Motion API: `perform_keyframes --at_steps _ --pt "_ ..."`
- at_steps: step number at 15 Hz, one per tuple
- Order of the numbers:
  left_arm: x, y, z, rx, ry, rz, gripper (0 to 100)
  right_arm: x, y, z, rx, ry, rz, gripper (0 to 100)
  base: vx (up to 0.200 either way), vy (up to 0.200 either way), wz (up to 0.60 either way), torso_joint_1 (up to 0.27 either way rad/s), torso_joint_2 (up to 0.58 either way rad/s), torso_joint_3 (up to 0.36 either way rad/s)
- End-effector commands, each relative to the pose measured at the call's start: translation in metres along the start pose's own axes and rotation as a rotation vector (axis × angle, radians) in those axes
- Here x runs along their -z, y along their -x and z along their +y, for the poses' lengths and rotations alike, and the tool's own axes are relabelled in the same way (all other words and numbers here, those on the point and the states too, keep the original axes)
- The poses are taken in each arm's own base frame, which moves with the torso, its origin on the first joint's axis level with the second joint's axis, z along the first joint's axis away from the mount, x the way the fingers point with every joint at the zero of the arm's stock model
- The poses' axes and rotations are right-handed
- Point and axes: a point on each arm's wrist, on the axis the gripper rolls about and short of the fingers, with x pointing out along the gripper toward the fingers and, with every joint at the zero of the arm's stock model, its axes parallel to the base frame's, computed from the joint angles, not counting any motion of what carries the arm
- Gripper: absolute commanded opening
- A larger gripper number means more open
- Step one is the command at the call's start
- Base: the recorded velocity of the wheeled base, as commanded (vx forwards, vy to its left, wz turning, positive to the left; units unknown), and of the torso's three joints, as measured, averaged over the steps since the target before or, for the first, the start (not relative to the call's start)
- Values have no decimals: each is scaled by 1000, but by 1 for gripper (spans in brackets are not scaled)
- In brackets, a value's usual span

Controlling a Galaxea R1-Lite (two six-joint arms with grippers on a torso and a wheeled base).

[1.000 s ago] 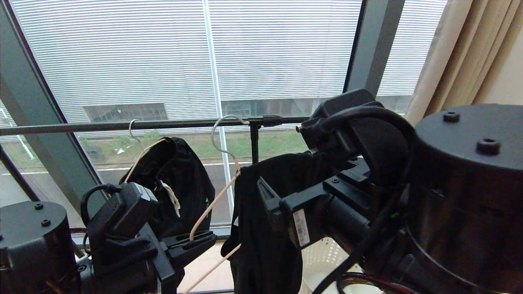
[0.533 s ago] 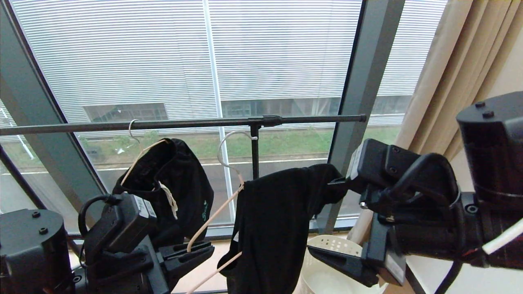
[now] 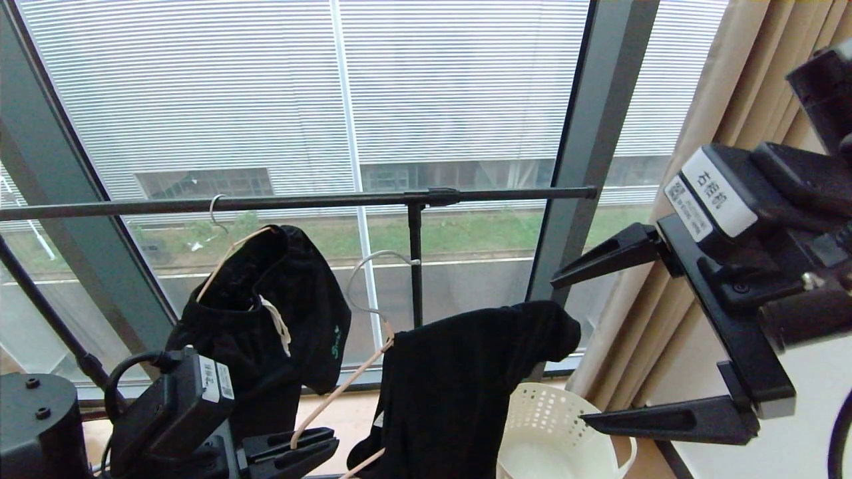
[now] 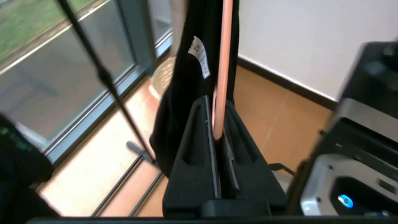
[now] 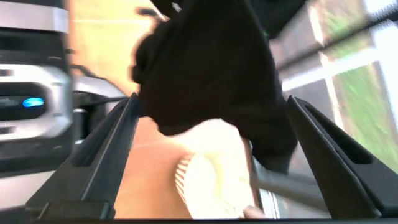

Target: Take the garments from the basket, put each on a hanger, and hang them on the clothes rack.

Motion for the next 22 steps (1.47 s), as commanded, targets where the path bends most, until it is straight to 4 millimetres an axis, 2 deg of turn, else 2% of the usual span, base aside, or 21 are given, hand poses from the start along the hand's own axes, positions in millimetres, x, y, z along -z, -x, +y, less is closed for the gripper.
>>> perform_keyframes --at_steps 1,6,12,22 --pt "0 3 -2 11 -6 -10 0 -1 -23 -19 -68 -11 -10 100 0 0 0 0 0 0" --pt "0 3 -2 11 -38 -13 0 1 -54 -35 -128 -37 8 100 0 0 0 0 0 0" --pt "1 4 -2 13 -42 -10 0 -1 -73 -50 -135 -44 17 100 0 0 0 0 0 0" --pt "-1 4 -3 15 -45 -16 0 10 -110 -60 -182 -77 72 100 0 0 0 0 0 0"
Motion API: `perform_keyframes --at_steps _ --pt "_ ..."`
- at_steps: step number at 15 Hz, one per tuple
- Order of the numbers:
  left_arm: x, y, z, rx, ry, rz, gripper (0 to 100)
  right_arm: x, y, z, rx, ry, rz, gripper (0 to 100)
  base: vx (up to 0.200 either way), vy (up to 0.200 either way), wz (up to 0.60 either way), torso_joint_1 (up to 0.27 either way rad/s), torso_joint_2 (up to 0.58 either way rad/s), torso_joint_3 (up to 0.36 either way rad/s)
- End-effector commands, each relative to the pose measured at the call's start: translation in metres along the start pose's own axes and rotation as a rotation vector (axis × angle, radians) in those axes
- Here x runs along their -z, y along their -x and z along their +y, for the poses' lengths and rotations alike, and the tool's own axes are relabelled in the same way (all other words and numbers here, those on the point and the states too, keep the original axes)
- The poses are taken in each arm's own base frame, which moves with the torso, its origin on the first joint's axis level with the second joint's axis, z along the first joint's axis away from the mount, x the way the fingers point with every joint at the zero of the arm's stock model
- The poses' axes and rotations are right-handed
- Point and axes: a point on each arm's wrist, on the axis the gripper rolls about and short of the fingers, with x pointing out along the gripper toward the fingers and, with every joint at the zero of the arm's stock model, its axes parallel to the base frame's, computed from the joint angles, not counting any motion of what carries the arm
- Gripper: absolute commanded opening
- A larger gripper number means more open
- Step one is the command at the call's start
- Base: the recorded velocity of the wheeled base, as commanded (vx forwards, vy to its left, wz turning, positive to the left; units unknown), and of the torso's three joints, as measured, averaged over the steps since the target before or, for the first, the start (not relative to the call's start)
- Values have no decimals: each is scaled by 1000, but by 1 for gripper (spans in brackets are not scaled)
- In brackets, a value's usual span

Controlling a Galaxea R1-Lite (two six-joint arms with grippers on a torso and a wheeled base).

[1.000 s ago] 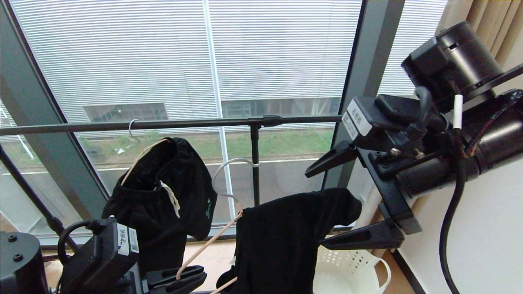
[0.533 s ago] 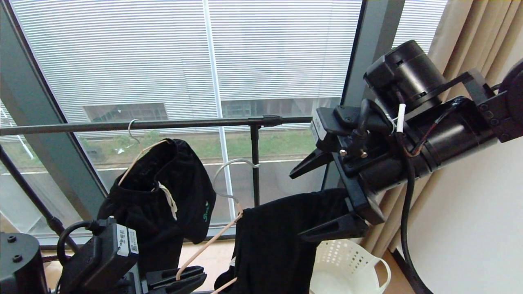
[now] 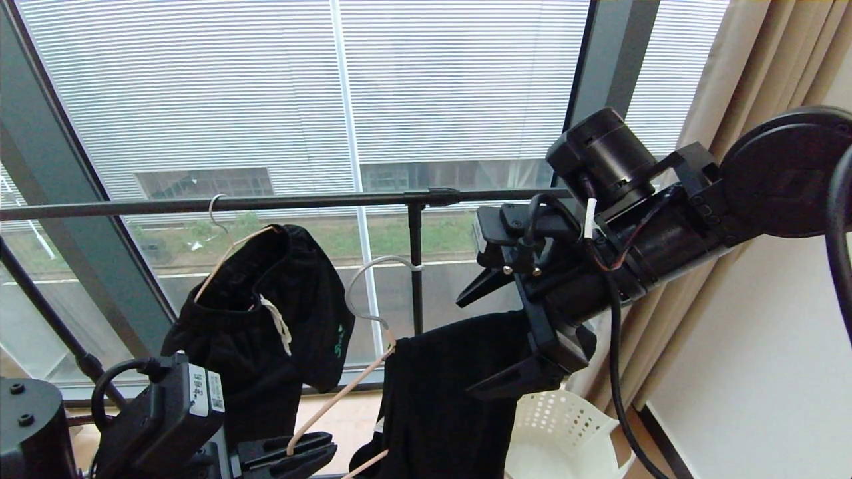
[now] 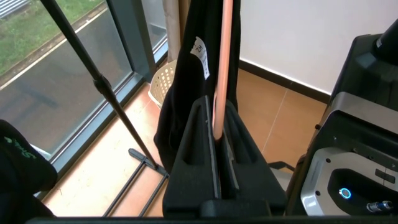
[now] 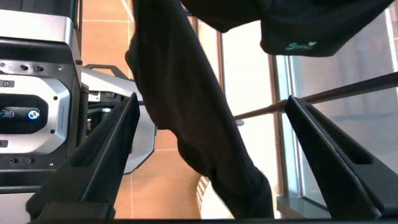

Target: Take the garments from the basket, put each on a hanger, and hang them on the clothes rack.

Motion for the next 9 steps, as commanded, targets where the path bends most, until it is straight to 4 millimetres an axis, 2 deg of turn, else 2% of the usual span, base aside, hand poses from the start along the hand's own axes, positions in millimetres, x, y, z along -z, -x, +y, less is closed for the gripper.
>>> perform_keyframes --at_steps 1,9 --pt "0 0 0 1 -1 -1 0 2 -6 -3 -10 -8 11 100 0 0 0 0 0 0" --pt "0 2 -3 12 -8 -7 0 0 -16 -7 -21 -3 16 100 0 0 0 0 0 0"
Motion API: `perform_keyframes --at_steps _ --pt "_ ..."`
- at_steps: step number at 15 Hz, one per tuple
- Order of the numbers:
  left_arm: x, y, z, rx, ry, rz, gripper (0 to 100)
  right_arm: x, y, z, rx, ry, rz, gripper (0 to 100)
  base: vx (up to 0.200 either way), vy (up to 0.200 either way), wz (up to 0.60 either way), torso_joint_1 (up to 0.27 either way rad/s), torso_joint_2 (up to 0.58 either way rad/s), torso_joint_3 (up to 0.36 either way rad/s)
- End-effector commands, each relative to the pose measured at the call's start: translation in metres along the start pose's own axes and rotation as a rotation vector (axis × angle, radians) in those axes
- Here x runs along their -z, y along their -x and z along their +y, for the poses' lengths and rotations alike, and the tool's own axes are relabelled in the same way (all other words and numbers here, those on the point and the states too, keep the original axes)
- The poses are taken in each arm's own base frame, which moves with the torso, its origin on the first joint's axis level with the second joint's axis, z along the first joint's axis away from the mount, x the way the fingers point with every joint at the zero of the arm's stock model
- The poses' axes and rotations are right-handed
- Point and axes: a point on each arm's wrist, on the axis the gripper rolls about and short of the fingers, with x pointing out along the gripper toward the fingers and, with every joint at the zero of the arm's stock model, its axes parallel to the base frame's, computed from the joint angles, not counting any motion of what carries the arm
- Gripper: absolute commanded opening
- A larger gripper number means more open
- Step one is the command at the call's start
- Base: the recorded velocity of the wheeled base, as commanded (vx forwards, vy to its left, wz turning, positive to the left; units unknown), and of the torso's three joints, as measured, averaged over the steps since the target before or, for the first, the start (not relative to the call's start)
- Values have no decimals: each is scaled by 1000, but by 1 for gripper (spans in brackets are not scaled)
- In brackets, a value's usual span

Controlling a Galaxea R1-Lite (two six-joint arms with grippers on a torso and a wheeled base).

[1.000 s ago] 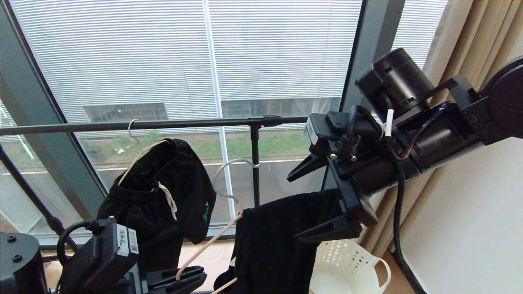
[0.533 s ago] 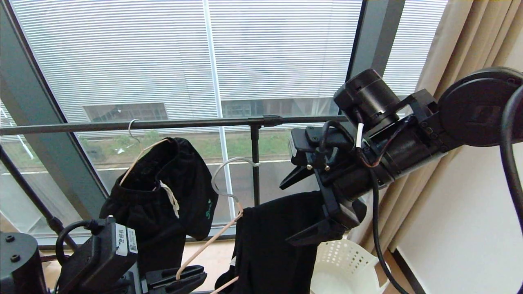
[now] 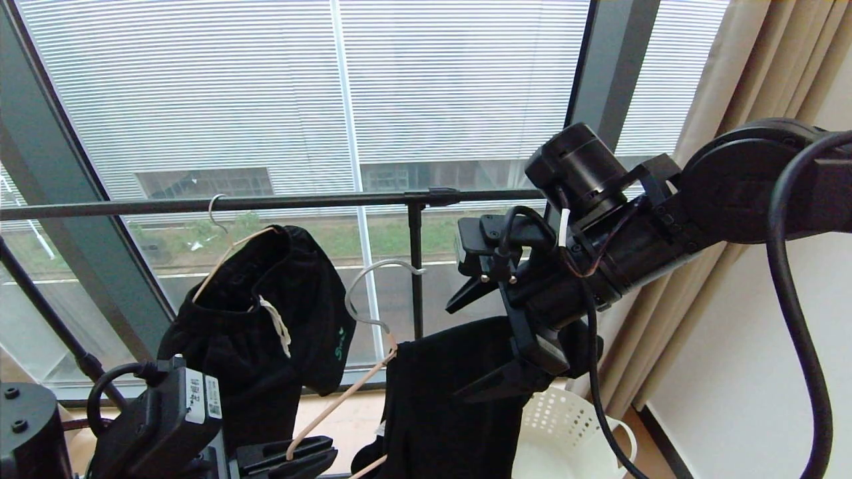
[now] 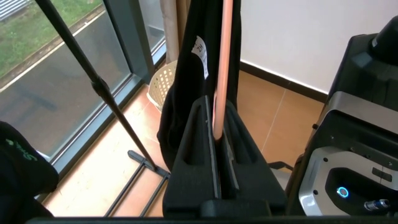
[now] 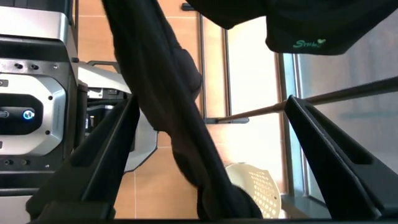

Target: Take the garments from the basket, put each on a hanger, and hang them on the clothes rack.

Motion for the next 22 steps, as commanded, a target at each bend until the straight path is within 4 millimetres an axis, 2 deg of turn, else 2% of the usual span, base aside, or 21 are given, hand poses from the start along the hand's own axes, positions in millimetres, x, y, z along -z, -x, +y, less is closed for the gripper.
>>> perform_keyframes --at_steps 1,5,6,18,19,22 --pt "-1 1 0 0 -3 -8 0 0 -2 0 -4 1 3 100 0 0 0 0 0 0" --pt "-1 2 -1 0 -3 -9 0 -2 -2 2 -8 7 1 100 0 0 0 0 0 0" --pt "-1 1 -1 1 -4 -9 0 -1 -1 3 -8 9 4 0 0 0 0 0 0 0" --pt "0 2 -1 -1 2 -3 0 -3 5 11 -5 33 1 0 0 0 0 0 0 0" --pt "1 2 -1 1 1 -2 100 -4 7 13 -4 35 -2 0 0 0 0 0 0 0" --pt "0 2 -1 -1 2 -3 100 -3 9 15 -5 34 -1 0 0 0 0 0 0 0"
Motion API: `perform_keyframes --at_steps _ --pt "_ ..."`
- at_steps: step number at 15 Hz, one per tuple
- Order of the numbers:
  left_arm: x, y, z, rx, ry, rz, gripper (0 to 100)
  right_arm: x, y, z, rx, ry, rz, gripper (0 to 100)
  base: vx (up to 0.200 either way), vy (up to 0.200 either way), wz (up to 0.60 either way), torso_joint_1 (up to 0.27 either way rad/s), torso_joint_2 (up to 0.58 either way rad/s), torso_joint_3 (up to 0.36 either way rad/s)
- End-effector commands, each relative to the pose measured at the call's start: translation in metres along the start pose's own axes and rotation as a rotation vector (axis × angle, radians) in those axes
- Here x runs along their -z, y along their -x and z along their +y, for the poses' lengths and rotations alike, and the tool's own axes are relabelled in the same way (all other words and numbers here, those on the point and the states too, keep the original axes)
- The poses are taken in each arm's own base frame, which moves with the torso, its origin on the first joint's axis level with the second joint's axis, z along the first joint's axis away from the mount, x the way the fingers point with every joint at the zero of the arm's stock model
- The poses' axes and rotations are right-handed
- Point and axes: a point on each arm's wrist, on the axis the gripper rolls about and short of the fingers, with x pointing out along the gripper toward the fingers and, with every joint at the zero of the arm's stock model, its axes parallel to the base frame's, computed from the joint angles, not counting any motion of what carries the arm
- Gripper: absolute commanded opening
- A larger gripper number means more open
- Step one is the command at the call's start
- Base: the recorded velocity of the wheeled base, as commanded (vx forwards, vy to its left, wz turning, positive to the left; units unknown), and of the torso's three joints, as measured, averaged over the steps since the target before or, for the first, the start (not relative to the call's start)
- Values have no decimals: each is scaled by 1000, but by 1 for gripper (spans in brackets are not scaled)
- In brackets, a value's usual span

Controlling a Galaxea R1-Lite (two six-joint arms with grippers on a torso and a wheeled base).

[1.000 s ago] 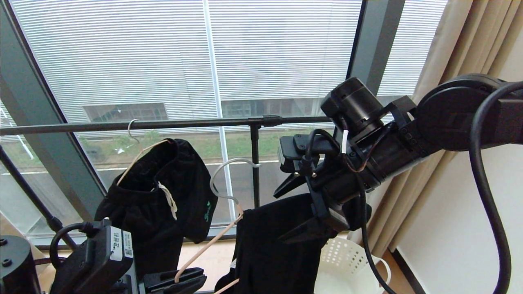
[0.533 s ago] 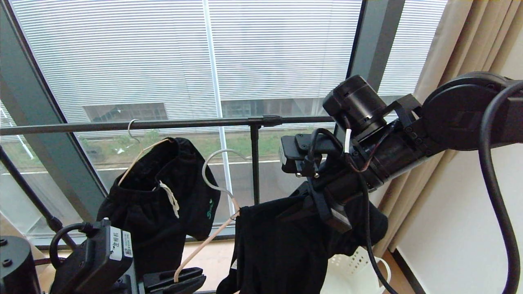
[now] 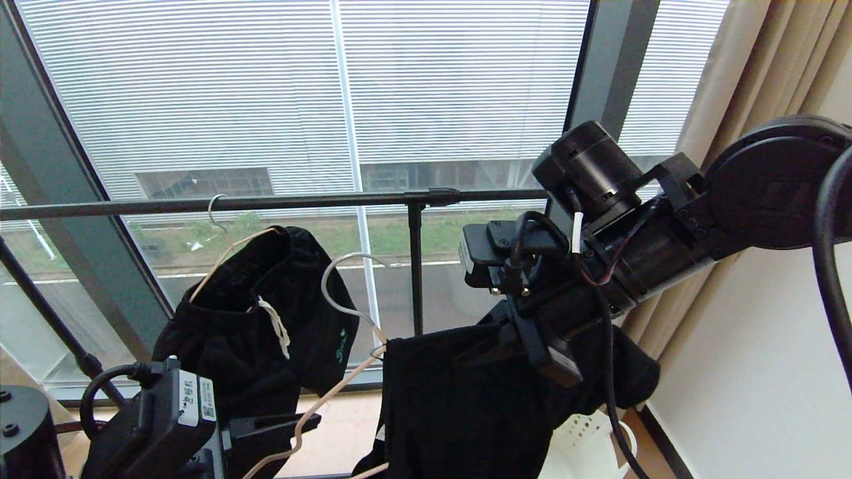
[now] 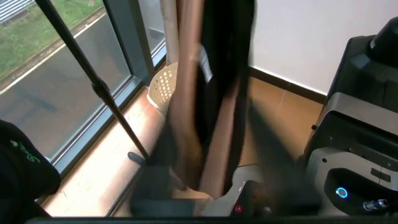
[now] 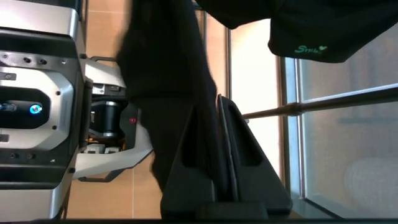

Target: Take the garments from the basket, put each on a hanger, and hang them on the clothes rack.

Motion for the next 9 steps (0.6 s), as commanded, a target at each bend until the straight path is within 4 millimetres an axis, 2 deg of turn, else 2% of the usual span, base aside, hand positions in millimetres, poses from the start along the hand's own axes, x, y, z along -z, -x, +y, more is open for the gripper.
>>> perform_keyframes --at_steps 1,7,9 --pt "0 0 0 0 1 2 100 -1 4 2 5 6 -7 0 0 0 0 0 0 0" --pt "-3 2 0 -5 -1 -19 100 0 10 7 10 7 -11 0 0 0 0 0 0 0" --pt "-9 6 6 -30 41 -55 100 -1 17 10 19 14 -19 0 0 0 0 0 0 0"
